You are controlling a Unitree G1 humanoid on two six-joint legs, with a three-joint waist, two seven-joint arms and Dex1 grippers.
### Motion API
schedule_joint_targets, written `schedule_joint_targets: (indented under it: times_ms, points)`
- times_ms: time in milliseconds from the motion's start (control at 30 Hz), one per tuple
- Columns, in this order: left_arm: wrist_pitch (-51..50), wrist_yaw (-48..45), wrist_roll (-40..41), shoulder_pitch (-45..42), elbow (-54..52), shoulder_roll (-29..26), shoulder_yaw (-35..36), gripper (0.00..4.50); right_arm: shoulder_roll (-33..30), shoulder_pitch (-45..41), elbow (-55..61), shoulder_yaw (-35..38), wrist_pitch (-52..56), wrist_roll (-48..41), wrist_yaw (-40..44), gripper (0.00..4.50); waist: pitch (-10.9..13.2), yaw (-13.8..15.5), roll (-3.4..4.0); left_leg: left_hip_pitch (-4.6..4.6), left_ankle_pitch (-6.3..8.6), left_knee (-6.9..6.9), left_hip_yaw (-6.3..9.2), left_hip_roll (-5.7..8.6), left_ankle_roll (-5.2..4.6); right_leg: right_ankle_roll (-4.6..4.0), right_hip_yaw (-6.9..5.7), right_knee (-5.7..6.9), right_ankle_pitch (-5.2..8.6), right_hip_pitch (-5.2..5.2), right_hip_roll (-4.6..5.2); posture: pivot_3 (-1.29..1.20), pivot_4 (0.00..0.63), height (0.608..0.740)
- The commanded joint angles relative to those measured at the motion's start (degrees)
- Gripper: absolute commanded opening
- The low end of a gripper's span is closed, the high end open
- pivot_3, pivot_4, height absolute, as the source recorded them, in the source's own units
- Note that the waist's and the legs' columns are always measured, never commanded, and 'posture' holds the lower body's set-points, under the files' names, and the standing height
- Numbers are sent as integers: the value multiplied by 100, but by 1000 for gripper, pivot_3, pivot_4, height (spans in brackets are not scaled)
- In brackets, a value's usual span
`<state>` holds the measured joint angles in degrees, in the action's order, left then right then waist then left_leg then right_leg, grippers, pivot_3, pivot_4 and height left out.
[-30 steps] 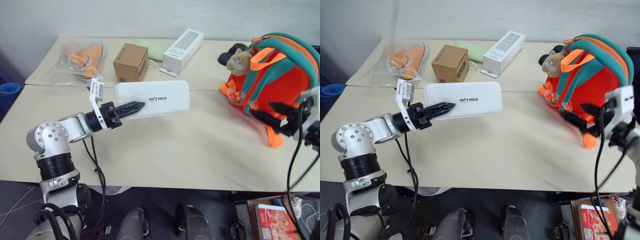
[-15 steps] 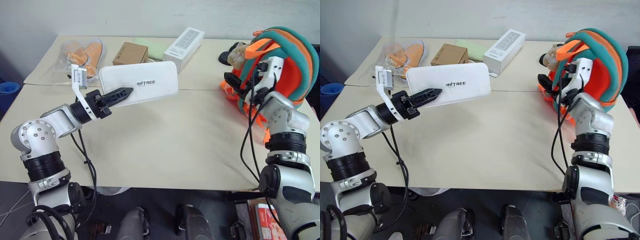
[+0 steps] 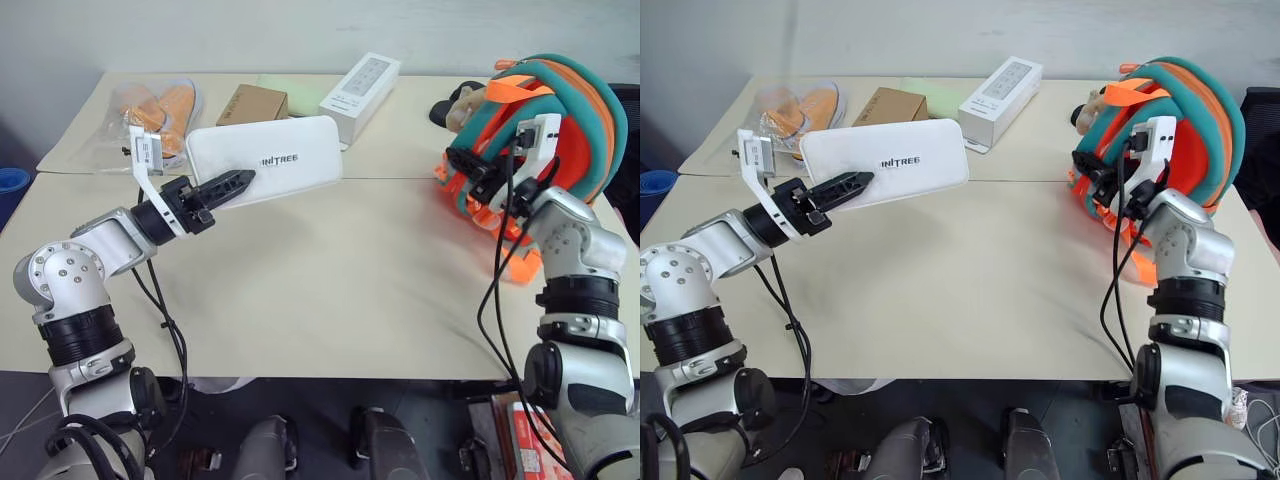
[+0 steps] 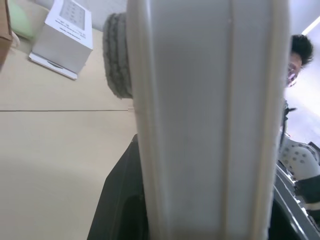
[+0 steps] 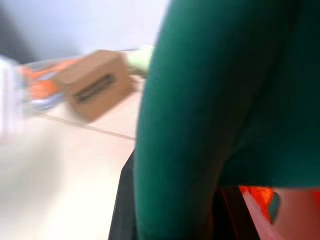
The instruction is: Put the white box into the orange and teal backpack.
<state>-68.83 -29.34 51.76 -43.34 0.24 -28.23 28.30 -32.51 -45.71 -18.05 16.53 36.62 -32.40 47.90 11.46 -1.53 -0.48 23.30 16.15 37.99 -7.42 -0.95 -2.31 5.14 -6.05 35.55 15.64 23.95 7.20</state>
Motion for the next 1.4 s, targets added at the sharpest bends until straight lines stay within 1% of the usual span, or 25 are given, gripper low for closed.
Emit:
schedule_joint_targets:
  times_ms: [33,67,167,300,367,467,567,667,800,933,1033,1133,1267,1400]
  points:
    - [55,91,532,-666,330,-144,455,1356,-732,388,1781,-213,708,-720,974,39,2,29,2,0,0,0,1,0,0,0,0,-1,0,0,5,0,150,740]
    - [69,51,599,-816,467,-189,502,1356,-935,525,2104,-240,970,-913,1124,39,3,31,0,6,0,0,6,3,-1,0,-5,-2,0,4,11,0,150,740]
    - [336,-511,522,-960,498,-436,220,1356,-1469,867,2889,-58,1788,-1754,1509,39,4,7,-3,4,4,-1,2,2,1,0,-11,-5,0,5,19,0,150,740]
    - [595,-1119,551,-1130,357,-555,-149,1356,-2275,1197,3487,490,2796,-3227,2126,39,6,12,-6,-3,7,-6,-8,-1,2,0,-24,-5,0,5,14,0,150,740]
    - [768,-1384,500,-1159,252,-591,-349,1356,-2523,1258,3543,695,3092,-3712,2204,39,10,27,-12,-2,6,-3,-6,1,-2,0,-24,-4,0,4,18,0,150,740]
    - [1347,-1797,-50,-1024,135,-706,-960,1356,-2656,1325,3533,827,3259,-4054,2020,39,9,35,-21,-3,10,1,-3,1,-6,0,-16,-7,0,2,25,0,150,740]
    - [1837,-2333,-435,-809,182,-884,-1395,1356,-2681,1472,3567,895,3253,-4163,1856,39,9,50,-21,-3,12,0,-3,2,-4,0,-8,-30,0,2,27,0,150,740]
    - [1956,-2819,-448,-772,258,-1041,-1564,1356,-2666,1620,3509,872,3100,-4032,1747,39,9,72,-22,-1,11,-2,-5,1,-4,0,-8,-31,0,4,27,0,150,740]
    - [1717,-3247,-189,-857,272,-1319,-1482,1356,-2631,1874,3486,802,2863,-3807,1763,39,10,138,-23,0,12,0,-6,1,-7,0,-8,-35,0,5,27,0,150,740]
    - [1476,-3637,8,-785,237,-1836,-1281,1356,-2586,2167,3633,841,2702,-3782,1791,39,11,152,-24,3,12,0,-3,1,-9,0,-8,-37,0,4,27,0,150,740]
    - [1671,-3816,-173,-540,149,-2154,-1253,1356,-2574,2366,3762,890,2624,-3840,1775,39,11,151,-24,3,13,1,-1,1,-10,0,-9,-38,0,4,29,0,150,740]
    - [2016,-3624,-431,-492,211,-2027,-1344,1356,-2638,2519,3798,967,2640,-3974,1844,39,11,167,-24,2,14,1,0,1,-12,0,-8,-38,0,2,31,0,150,740]
    - [2369,-3624,-672,-536,273,-1849,-1523,1356,-2744,2639,3788,1028,2636,-4026,1989,39,11,222,-24,2,18,3,11,3,-16,0,-11,-41,-1,-5,34,0,150,740]
    - [2553,-3686,-889,-608,284,-1553,-1916,1356,-2756,2568,3750,996,2609,-4030,2019,39,11,252,-24,3,19,3,11,3,-17,1,-11,-44,-1,-5,33,0,150,740]
